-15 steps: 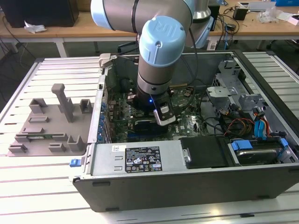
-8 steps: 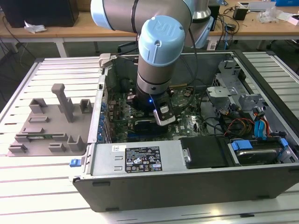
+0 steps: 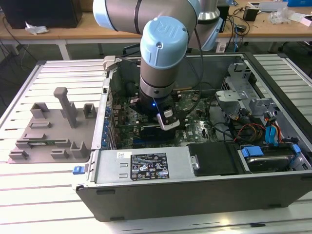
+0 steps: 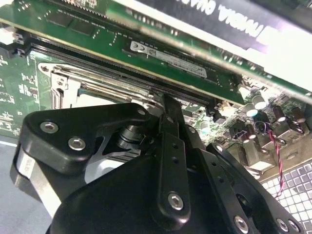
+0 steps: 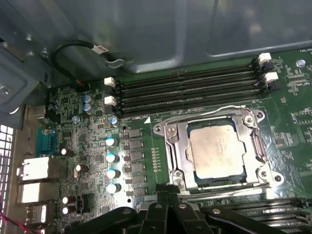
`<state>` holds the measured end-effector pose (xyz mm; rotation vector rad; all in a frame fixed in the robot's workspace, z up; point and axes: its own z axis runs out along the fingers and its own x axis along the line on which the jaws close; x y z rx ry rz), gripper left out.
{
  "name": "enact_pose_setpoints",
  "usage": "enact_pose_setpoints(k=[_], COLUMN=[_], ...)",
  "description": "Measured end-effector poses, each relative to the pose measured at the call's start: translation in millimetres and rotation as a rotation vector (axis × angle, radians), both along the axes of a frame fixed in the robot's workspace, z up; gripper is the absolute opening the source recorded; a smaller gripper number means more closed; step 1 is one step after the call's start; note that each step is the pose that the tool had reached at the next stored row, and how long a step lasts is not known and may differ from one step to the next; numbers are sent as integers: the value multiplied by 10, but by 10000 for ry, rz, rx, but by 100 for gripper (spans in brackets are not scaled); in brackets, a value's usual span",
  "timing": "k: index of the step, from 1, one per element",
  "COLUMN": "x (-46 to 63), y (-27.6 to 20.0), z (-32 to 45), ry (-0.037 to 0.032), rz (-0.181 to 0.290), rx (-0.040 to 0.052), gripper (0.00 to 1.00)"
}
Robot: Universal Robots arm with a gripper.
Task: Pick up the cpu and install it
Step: 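Install the second cpu locking lever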
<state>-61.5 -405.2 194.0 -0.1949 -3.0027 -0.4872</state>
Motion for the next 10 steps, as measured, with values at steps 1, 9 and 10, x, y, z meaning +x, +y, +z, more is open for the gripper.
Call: enact_pose_setpoints(k=[1, 9, 10], x=[-2, 5, 7], y=[6, 16, 16], z=[0, 24, 23], ry=[-1, 0, -1], rz=[0, -5, -4], rx=[1, -119, -154], gripper=[11, 11, 11])
